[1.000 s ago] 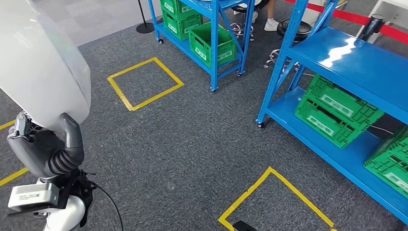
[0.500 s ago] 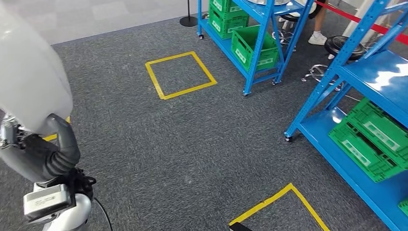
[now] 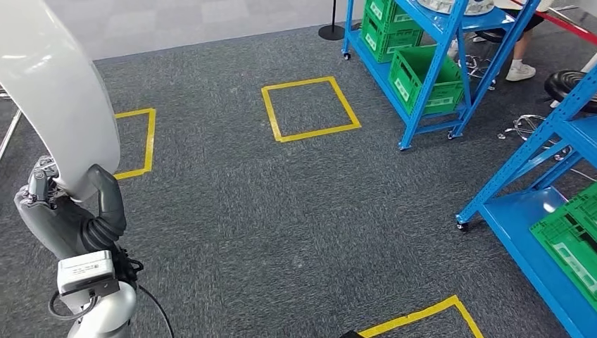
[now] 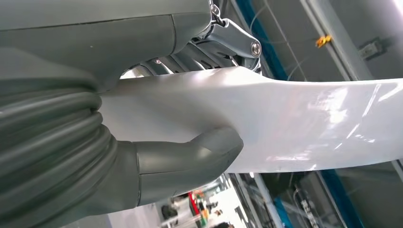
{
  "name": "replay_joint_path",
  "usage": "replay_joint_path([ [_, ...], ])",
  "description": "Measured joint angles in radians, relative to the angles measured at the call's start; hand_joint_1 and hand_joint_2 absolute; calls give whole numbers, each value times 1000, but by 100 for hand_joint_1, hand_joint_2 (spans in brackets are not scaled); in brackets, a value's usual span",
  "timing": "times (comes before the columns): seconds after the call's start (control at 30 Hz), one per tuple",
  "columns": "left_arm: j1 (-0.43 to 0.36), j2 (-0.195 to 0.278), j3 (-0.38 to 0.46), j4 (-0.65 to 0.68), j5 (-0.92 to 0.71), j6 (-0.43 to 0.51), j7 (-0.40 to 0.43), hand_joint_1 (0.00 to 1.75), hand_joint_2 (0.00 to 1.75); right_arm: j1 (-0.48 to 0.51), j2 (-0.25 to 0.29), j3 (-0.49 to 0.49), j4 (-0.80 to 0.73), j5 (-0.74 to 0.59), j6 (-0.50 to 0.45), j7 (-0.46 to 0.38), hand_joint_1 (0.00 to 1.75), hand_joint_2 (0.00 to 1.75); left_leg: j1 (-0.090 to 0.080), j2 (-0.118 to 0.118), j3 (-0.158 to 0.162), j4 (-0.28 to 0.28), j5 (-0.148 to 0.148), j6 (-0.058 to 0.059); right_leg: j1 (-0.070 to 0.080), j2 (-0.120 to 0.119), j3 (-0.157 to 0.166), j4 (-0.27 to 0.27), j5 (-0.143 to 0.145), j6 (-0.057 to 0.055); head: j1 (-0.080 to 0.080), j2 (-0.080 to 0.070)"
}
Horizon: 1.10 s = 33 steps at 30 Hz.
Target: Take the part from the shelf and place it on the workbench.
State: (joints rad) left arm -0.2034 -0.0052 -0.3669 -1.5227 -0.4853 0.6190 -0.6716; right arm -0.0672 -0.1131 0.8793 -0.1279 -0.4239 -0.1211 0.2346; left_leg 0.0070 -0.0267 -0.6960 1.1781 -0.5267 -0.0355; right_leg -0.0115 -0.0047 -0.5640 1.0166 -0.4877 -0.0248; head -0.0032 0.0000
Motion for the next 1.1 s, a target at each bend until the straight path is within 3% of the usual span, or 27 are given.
replay_joint_path([
  [0.07, 4, -2, 3, 1, -2, -18, -10, 175, 175, 4, 0, 0, 1, -6, -1, 0, 0, 0, 2, 16, -51, 114, -44, -5, 3, -31, -1, 0, -1, -3, -1, 0],
  [0.1, 5, -4, 4, 1, -5, -26, -13, 175, 175, 4, 1, 0, 1, -8, -3, 0, 0, 0, 3, 18, -55, 127, -42, -7, 3, -46, -1, 0, -2, -3, -1, 0],
  [0.13, 5, -5, 5, 2, -11, -33, -14, 175, 175, 4, 2, 0, 1, -10, -7, 0, 0, 0, 3, 23, -38, 99, -22, -7, 4, -60, -1, 1, -3, -2, -1, 0],
  [0.2, 1, -8, 6, 1, -23, -47, -14, 175, 175, 3, 5, 0, 1, -10, -14, 0, 0, 0, 1, 58, 38, -34, 32, -5, 5, -86, 2, 2, -6, 4, -1, 0],
  [0.27, -2, -13, 7, -2, -39, -56, -12, 175, 175, 3, 6, 1, 1, -9, -18, 0, 0, 0, -3, 89, 91, -133, 58, 7, 10, -106, 5, 6, -12, 14, 0, 0],
  [0.3, -1, -15, 9, -5, -49, -60, -12, 175, 175, 2, 6, 1, 1, -12, -18, 0, 0, 0, -6, 91, 97, -147, 58, 15, 12, -116, 7, 7, -13, 19, 1, 0],
  [0.37, 5, -22, 12, -12, -72, -73, -13, 175, 175, 0, 7, 1, 1, -19, -17, 0, 0, 0, -7, 65, 96, -149, 63, 31, 12, -130, 11, 6, -16, 32, 3, 0],
  [0.43, 4, -33, 14, -16, -88, -88, -11, 175, 175, -4, 9, 1, 1, -28, -17, -2, 0, 0, -3, 42, 97, -154, 69, 43, 6, -86, 3, 34, -39, 44, 5, 0],
  [0.5, -2, -47, 15, -17, -96, -96, -9, 175, 175, -2, 11, 2, 1, -34, -13, -8, 0, 0, 1, 18, 96, -157, 73, 52, 1, -20, -45, 138, -96, 50, 9, 0],
  [0.57, -4, -55, 18, -16, -99, -98, -7, 175, 175, 3, 12, 3, 1, -37, -4, -12, 0, 0, 0, -9, 93, -155, 75, 55, 1, -1, -110, 262, -142, 51, 11, 0],
  [0.6, -2, -57, 21, -16, -99, -97, -6, 175, 175, 5, 13, 5, 1, -37, 0, -11, 0, 0, -1, -24, 92, -153, 75, 55, 1, 0, -126, 287, -140, 50, 11, 0],
  [0.63, 1, -59, 26, -18, -97, -95, -6, 175, 175, 7, 13, 7, 1, -36, 3, -10, 0, 0, -1, -39, 91, -152, 75, 54, 1, 3, -123, 273, -119, 48, 11, 0],
  [0.67, 5, -60, 31, -22, -93, -92, -6, 175, 175, 7, 13, 9, 1, -35, 6, -9, 0, 0, -1, -54, 91, -150, 76, 53, 0, 9, -101, 221, -84, 46, 11, 0],
  [0.73, 13, -64, 42, -32, -86, -88, -6, 175, 175, 8, 14, 14, 1, -33, 12, -9, 0, 0, 0, -80, 89, -147, 77, 46, -2, 47, -39, 85, -23, 41, 11, 0],
  [0.8, 20, -67, 52, -41, -85, -87, -6, 175, 175, 8, 14, 16, 2, -31, 16, -10, 0, 0, 0, -104, 84, -147, 80, 34, 0, 69, -9, 19, -5, 36, 11, 0],
  [0.87, 31, -68, 61, -46, -87, -87, -6, 175, 175, 5, 14, 18, 2, -31, 17, -10, 0, 0, 2, -125, 78, -153, 87, 19, 3, 51, -7, 13, -3, 27, 11, 0],
  [0.9, 36, -68, 66, -49, -89, -87, -5, 175, 175, 3, 15, 20, 2, -31, 17, -9, 0, 0, 1, -116, 73, -150, 84, 14, 2, 39, -6, 8, 0, 19, 10, 0],
  [0.97, 42, -68, 71, -54, -90, -88, -5, 175, 175, 1, 16, 21, 2, -31, 17, -11, 0, 0, -2, -61, 44, -95, 49, 7, 1, 12, -4, 0, 6, 3, 6, 0],
  [1.0, 43, -68, 73, -55, -90, -88, -6, 175, 175, 1, 16, 22, 2, -31, 17, -11, 0, 0, -4, -23, 19, -36, 15, 6, 3, -2, -4, -2, 6, -2, 3, 0],
  [1.03, 44, -68, 74, -56, -90, -88, -6, 175, 175, 3, 16, 23, 2, -31, 17, -12, 0, 0, -3, 0, -12, 33, -19, 4, 5, -17, -4, -2, 6, -5, 1, 0],
  [1.1, 48, -68, 77, -56, -90, -88, -5, 175, 175, 6, 17, 24, 2, -31, 17, -13, 0, 0, -1, 16, -52, 130, -54, 0, 7, -46, -5, -2, 5, -6, 1, 0],
])
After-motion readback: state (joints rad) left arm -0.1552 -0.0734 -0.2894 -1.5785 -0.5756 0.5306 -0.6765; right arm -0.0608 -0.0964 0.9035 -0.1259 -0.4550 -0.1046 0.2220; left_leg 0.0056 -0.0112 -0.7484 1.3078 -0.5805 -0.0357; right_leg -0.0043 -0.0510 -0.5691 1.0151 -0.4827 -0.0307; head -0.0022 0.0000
